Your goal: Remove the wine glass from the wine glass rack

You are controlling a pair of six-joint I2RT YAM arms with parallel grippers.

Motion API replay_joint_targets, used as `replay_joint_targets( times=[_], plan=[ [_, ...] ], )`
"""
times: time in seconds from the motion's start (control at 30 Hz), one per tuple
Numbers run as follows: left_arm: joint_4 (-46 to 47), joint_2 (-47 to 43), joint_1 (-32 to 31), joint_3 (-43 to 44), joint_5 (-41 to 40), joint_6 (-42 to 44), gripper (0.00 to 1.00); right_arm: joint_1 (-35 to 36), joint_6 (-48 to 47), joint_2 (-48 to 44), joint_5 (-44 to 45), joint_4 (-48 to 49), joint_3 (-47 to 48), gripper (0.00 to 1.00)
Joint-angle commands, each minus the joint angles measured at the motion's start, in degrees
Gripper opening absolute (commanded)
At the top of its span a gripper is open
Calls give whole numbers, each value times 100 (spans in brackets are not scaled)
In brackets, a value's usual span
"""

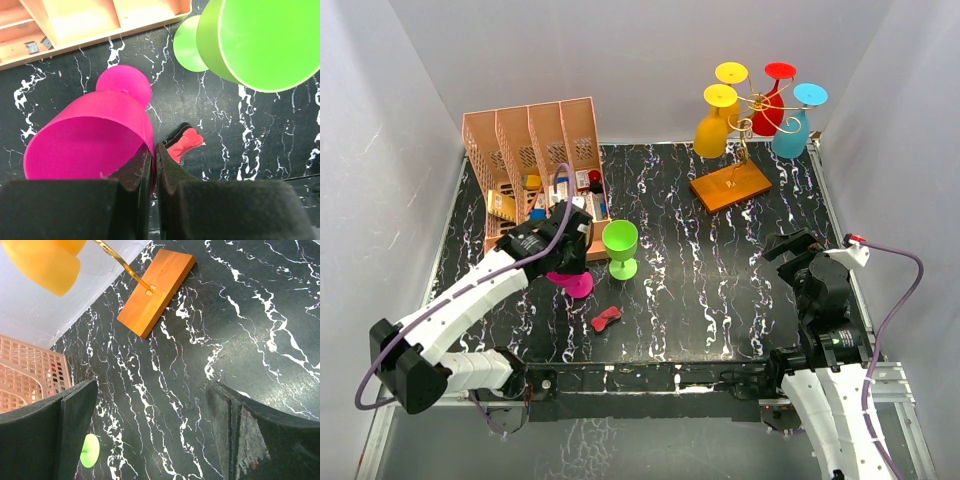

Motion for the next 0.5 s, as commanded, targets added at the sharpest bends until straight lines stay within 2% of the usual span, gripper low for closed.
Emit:
replay_joint_targets(
  times=[0.0,0.47],
  plan=[
    [146,180,17,273,-63,370,0,13,-87,31,-9,301,-6,98],
    [513,541,17,391,-42,790,0,15,-55,-19,37,302,-43,97]
  ],
)
